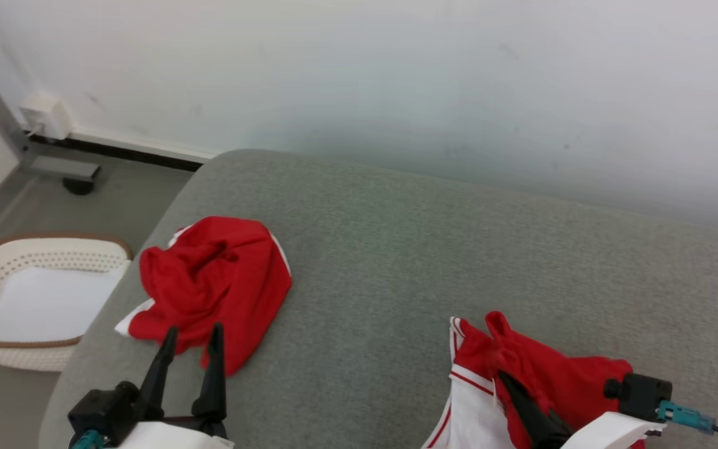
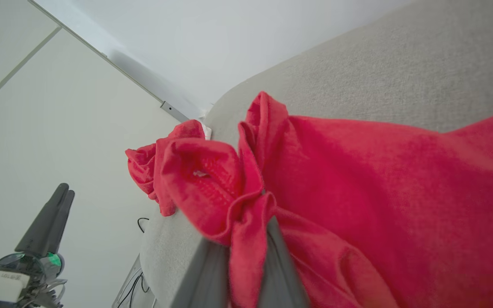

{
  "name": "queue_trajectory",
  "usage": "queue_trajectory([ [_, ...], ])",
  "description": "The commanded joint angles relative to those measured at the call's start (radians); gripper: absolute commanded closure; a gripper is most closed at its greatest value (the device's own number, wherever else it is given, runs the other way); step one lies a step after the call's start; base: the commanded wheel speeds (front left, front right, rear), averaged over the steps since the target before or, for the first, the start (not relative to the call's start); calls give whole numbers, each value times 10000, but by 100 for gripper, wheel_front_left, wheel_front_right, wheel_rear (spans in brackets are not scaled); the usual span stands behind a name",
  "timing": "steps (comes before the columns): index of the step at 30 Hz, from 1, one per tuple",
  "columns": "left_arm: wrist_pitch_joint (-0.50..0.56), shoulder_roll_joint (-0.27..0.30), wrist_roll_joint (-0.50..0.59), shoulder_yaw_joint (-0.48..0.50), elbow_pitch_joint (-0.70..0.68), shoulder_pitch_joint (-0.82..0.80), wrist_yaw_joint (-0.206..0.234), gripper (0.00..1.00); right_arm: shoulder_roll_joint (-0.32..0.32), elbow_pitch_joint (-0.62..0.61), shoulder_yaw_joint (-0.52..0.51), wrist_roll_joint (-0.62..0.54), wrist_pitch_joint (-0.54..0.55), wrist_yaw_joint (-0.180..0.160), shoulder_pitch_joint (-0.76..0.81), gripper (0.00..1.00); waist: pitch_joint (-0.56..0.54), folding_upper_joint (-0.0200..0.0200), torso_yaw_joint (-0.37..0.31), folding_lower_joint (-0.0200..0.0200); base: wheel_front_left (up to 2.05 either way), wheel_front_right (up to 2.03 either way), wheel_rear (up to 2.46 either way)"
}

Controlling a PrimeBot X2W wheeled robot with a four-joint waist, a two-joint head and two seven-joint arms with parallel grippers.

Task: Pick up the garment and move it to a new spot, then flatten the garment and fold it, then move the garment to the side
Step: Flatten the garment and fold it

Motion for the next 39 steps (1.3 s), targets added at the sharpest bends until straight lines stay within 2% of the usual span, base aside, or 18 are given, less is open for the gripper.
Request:
queue_trajectory([
  [1,2,36,49,8,51,-95,-29,0,99,306,79,-96,-164,-18,-196,100,14,0,340,0,0,0,0],
  [10,4,34,-10,-10,122,-105,-31,0,461,2197,271,-572,-629,-18,-786,100,-30,0,638,0,0,0,0],
  [11,2,34,-12,16,111,-78,-30,0,479,2326,324,-553,-657,-18,-816,62,-26,0,619,0,0,0,0],
  [12,4,32,-10,29,101,-48,-30,0,499,2374,405,-433,-658,-18,-870,8,-19,0,591,0,0,0,0],
  [13,4,32,-12,42,99,-22,-32,0,519,2401,497,-302,-646,-18,-914,0,-11,0,557,0,0,0,0],
  [18,4,30,-62,77,80,-40,-31,0,541,2033,971,626,-554,-18,-972,0,51,0,303,0,0,0,0],
  [22,4,28,-81,120,53,-19,-31,0,541,1174,1080,1460,-595,-18,-1051,0,106,0,36,0,0,0,0],
  [26,2,29,-75,199,6,11,-31,0,-28,91,668,1804,-965,-18,-1002,0,140,0,-248,0,0,0,0],
  [33,4,26,-85,211,-60,70,-31,0,-1251,-868,-368,959,-1729,-18,-722,0,130,0,-718,0,0,0,0],
  [39,2,29,-115,263,-233,109,-32,0,-2079,-1129,-1417,-609,-2305,-18,-425,0,128,0,-1255,0,0,0,0],
])
